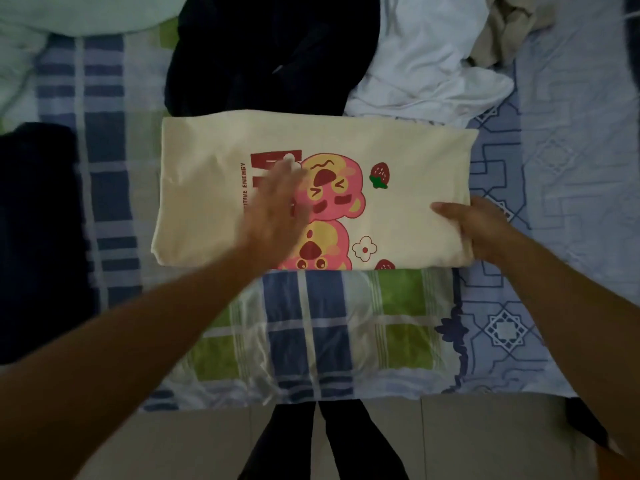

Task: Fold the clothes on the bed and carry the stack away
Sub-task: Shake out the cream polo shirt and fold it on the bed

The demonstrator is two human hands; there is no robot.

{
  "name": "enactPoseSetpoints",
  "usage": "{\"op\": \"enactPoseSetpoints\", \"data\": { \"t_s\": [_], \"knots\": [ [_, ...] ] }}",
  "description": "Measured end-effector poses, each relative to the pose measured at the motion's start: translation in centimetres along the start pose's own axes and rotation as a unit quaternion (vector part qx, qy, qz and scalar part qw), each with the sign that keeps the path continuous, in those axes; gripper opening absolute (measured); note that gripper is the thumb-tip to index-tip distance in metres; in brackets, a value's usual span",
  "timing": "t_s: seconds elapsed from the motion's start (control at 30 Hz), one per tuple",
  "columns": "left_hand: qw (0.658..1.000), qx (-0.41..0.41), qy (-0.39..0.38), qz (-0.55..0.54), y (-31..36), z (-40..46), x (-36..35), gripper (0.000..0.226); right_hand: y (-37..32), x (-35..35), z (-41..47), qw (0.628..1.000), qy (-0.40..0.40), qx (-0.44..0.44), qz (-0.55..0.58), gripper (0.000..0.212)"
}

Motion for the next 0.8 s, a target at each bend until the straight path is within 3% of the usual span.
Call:
{"op": "enactPoseSetpoints", "data": {
  "t_s": [0.1, 0.27, 0.43, 0.5, 0.67, 0.8],
  "knots": [
    [0.998, 0.022, -0.051, -0.006, 3.0, -1.9, -6.3, 0.063, -0.9, 1.2, -1.2, 0.997, 0.048, 0.052, -0.012, 0.037],
    [0.992, 0.102, -0.016, -0.078, 4.4, -2.1, -9.9, 0.062, -2.6, 3.1, -6.0, 0.991, 0.063, 0.117, 0.030, 0.021],
    [0.972, 0.138, -0.005, -0.192, 7.9, -4.9, -12.4, 0.058, -3.7, 6.3, -13.3, 0.984, 0.063, 0.151, 0.068, 0.026],
    [0.946, 0.173, -0.032, -0.271, 9.7, -6.1, -13.7, 0.057, -4.2, 7.3, -15.9, 0.983, 0.065, 0.157, 0.063, 0.030],
    [0.823, 0.262, -0.035, -0.504, 14.1, -8.0, -15.7, 0.046, -6.7, 6.9, -20.3, 0.980, 0.047, 0.190, 0.041, 0.037],
    [0.771, 0.322, -0.051, -0.547, 15.7, -9.0, -16.2, 0.042, -9.1, 3.3, -21.7, 0.974, 0.051, 0.220, 0.005, 0.043]
  ]
}}
Point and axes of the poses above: each hand's wrist, its own z-axis towards the middle knuckle, its own x-axis out of the back of the hand, y = z × x, the point moved 8 cm from there along z, towards the middle knuckle, and after that the axes turned 10 degrees about -z, right-handed, at the moved point
